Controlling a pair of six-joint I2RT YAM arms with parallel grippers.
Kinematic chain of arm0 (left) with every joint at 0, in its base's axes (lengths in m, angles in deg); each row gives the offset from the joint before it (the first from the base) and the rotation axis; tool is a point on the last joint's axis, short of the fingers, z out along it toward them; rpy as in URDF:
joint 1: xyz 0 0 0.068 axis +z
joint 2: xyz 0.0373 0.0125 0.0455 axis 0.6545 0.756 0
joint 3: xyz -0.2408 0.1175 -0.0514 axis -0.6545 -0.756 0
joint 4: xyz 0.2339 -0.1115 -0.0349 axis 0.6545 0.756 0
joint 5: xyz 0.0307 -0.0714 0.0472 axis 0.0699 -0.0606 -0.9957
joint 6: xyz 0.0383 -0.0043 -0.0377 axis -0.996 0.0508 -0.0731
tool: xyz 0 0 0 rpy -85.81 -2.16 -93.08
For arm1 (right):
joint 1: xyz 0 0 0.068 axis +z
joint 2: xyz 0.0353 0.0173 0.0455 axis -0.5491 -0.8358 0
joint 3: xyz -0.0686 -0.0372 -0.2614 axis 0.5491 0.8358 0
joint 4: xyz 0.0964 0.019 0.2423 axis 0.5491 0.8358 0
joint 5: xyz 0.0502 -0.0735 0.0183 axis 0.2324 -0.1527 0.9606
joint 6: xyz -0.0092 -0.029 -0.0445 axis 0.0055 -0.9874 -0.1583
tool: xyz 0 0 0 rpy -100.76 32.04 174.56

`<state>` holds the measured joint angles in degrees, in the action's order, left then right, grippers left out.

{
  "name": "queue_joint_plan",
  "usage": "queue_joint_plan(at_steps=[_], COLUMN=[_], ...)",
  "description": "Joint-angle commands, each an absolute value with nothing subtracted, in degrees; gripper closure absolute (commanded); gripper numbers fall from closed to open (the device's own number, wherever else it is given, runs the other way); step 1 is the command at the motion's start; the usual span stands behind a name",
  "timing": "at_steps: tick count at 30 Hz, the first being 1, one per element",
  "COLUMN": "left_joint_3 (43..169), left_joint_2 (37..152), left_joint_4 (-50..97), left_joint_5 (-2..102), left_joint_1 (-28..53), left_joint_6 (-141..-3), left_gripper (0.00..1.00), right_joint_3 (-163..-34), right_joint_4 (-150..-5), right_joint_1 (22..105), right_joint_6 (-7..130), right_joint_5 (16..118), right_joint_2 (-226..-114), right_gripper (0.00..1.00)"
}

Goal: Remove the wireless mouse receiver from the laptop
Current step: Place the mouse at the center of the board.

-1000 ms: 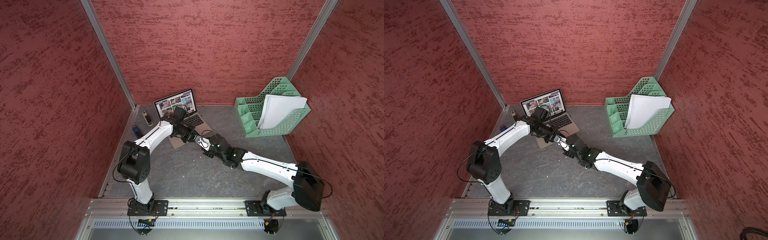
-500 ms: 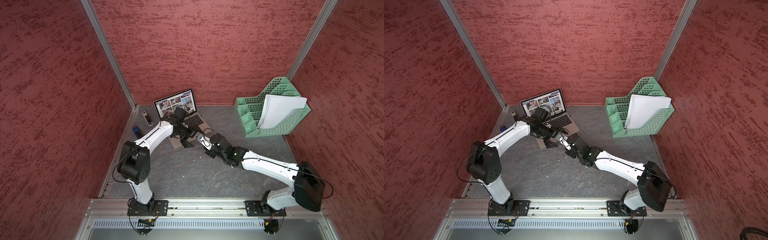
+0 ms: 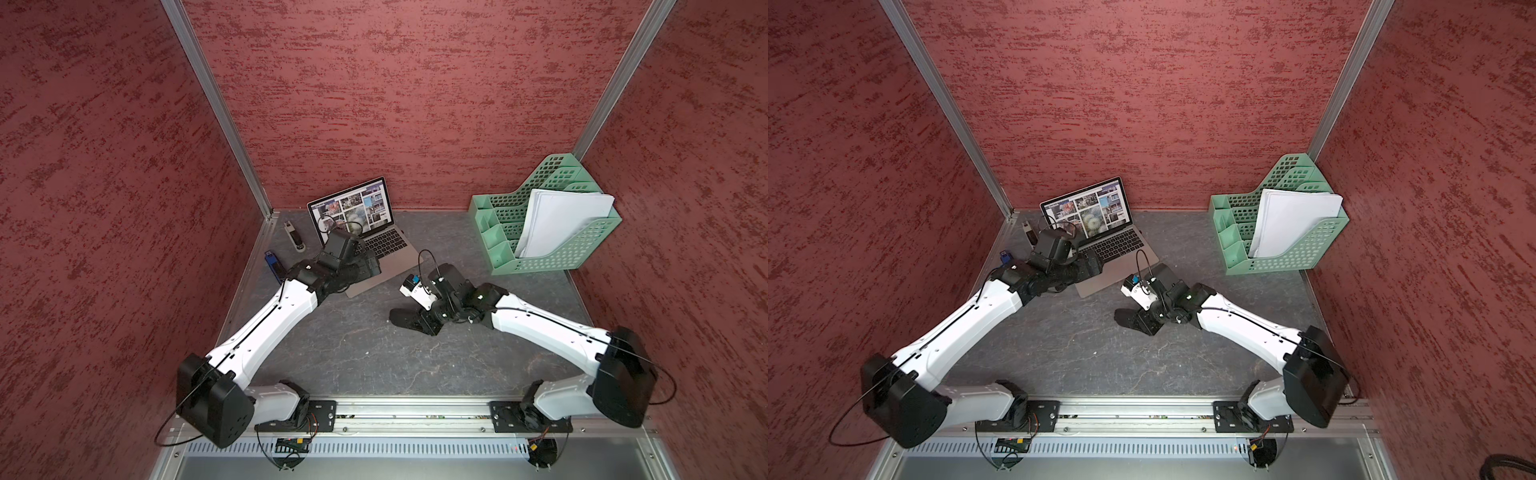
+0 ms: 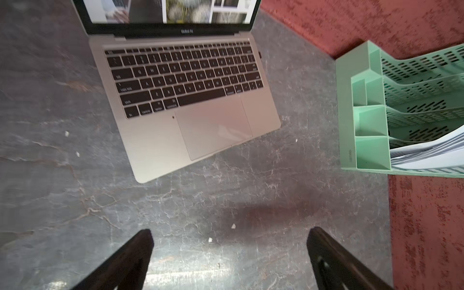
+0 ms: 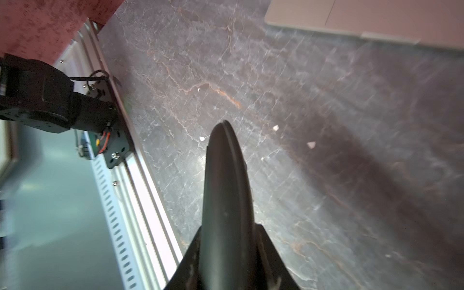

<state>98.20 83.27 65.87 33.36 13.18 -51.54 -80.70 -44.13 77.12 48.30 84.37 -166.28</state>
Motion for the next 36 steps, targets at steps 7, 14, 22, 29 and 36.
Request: queue_joint_plan(at_steps=[7,14,22,29,36], left_joint_3=[93.1,91.5,91.9,92.1,91.9], left_joint_2=[75.2,72.9,75.4,75.7,76.6], left_joint_4=[63.7,63.4,64.2,63.1,62.9], left_joint_5=[22.8,21.1,19.4,18.2,18.0], left_joint_1=[10.5,10.2,10.0,9.8,9.7], left_joint_6=[-60.7,-61.4,-62.0,-63.2,-63.7], left_gripper=[0.0,0.0,0.0,0.0,0.0], right_joint_3=[-78.3,-78.0,-77.7,-79.0,-80.8], right_joint_4=[-45.4,-42.9,-42.0,-42.0,-38.3], right_joint_1=[73.4,73.4,73.4,73.4,73.2], right_joint_6=[57.1,56.1,57.4,58.7,57.5], right_joint_5=[108.7,105.3,97.6,94.4,88.6], right_joint_2=[-180.8,-181.6,-184.3,-186.2,-186.8], right_gripper=[1.0,0.96,0.75,0.65,0.34])
